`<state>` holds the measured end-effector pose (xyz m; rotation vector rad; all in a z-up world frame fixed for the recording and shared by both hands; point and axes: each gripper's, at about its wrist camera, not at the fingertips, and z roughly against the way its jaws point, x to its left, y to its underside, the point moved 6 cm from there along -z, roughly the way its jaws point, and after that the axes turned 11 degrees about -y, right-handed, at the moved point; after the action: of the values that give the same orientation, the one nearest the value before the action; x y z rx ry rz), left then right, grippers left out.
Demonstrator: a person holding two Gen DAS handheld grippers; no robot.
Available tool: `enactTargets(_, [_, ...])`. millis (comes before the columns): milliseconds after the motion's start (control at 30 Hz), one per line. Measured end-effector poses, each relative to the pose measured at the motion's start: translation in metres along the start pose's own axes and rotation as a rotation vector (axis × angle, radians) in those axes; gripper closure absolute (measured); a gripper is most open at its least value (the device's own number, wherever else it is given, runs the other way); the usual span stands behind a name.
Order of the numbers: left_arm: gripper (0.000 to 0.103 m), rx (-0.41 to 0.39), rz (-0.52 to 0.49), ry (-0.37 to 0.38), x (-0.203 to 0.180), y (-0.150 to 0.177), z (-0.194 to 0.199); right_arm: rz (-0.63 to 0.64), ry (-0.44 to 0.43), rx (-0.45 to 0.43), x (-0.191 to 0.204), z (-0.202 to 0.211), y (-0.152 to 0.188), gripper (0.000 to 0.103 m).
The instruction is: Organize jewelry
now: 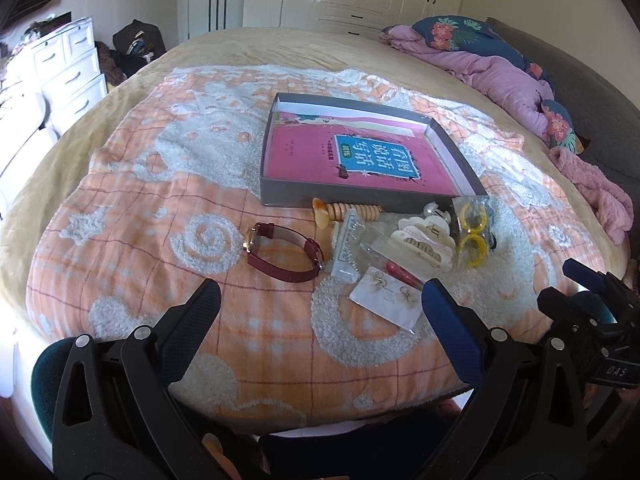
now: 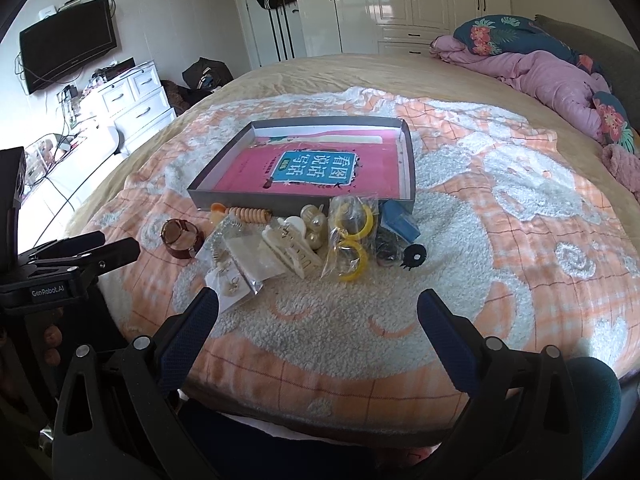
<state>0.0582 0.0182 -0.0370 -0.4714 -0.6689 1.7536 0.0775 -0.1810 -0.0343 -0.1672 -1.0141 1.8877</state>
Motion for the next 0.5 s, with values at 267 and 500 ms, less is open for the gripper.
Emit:
enactTargets(267, [0.009,0.032,0.019,-0.058,0.018,-0.009,-0.023,-0.011,0.017,0.000,-0.018,-0.010,-0.012,0.004])
enactTargets(500, [0.009,0.105,0.060,-0.076,0.038,-0.009,-0.051,-0.022,0.047,-0.003,-0.038,-0.016,-0.022,0.004])
